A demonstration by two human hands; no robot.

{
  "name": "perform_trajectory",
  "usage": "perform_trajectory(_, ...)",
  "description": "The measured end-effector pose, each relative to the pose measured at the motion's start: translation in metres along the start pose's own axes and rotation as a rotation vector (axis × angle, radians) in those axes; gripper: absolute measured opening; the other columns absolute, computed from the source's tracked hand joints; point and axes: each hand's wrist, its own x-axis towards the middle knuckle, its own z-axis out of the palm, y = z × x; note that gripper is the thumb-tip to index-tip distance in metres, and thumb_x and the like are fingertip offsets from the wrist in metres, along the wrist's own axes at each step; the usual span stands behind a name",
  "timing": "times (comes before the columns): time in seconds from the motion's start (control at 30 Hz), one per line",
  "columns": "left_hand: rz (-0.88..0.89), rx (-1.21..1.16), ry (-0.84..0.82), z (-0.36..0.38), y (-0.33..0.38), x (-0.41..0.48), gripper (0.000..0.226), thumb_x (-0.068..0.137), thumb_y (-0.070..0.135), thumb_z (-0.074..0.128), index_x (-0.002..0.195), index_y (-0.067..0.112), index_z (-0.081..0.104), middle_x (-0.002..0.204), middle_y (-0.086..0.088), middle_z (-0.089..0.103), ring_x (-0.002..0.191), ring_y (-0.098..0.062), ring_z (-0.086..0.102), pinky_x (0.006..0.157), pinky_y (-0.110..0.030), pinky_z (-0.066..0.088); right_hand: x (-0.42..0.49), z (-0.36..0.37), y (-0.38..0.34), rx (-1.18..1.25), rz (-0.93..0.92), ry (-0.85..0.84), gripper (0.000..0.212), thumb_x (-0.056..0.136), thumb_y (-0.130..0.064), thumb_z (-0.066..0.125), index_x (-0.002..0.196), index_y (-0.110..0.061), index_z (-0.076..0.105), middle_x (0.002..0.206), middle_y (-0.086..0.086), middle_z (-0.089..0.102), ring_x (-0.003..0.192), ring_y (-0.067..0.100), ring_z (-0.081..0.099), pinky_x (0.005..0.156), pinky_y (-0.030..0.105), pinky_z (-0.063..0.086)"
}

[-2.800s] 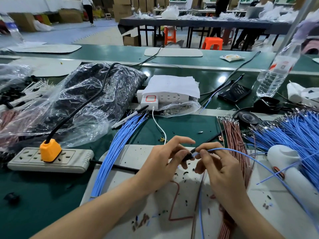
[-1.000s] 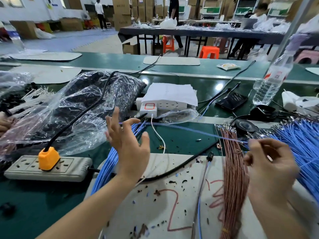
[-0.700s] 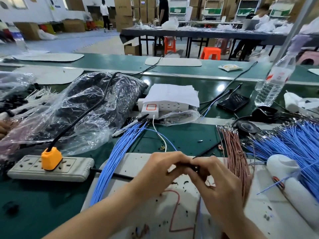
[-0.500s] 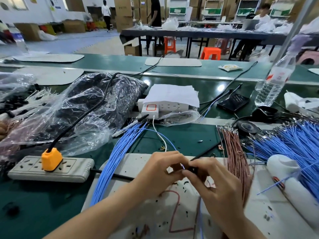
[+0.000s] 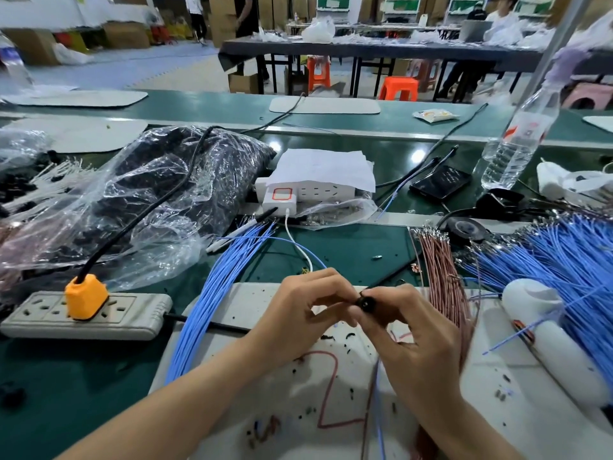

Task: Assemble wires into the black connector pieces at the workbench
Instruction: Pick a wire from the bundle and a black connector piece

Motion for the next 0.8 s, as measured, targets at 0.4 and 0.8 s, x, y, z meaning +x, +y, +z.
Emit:
perform_trajectory(0.4,-0.079,-0.079,-0.007,0.001,0.0014,-0.0022,0.014,0.079,-0.008,0.068,0.091,-0.002,0.067,0.082,-0.005,0.062,0.073,-0.005,0.06,0.068,-0.014,0.045,0.0004,0.0007,0.0008,0.122,0.122,-0.031,0.02,0.074,-0.016,0.075,0.082,-0.025,0.058,0.071,-0.011,0.063,0.062,0.003,0.06,0.06,0.017,0.05)
perform_trajectory(0.8,-0.079,-0.118,0.002,0.0022,0.0024,-0.0014,0.012,0.079,0.003,0.07,0.087,0.011,0.066,0.081,-0.008,0.063,0.071,-0.021,0.062,0.064,-0.03,0.053,0.0,0.0003,-0.0024,0.127,0.12,-0.006,0.019,0.076,-0.026,0.077,0.078,-0.019,0.06,0.07,-0.005,0.058,0.059,0.006,0.058,0.056,0.023,0.05)
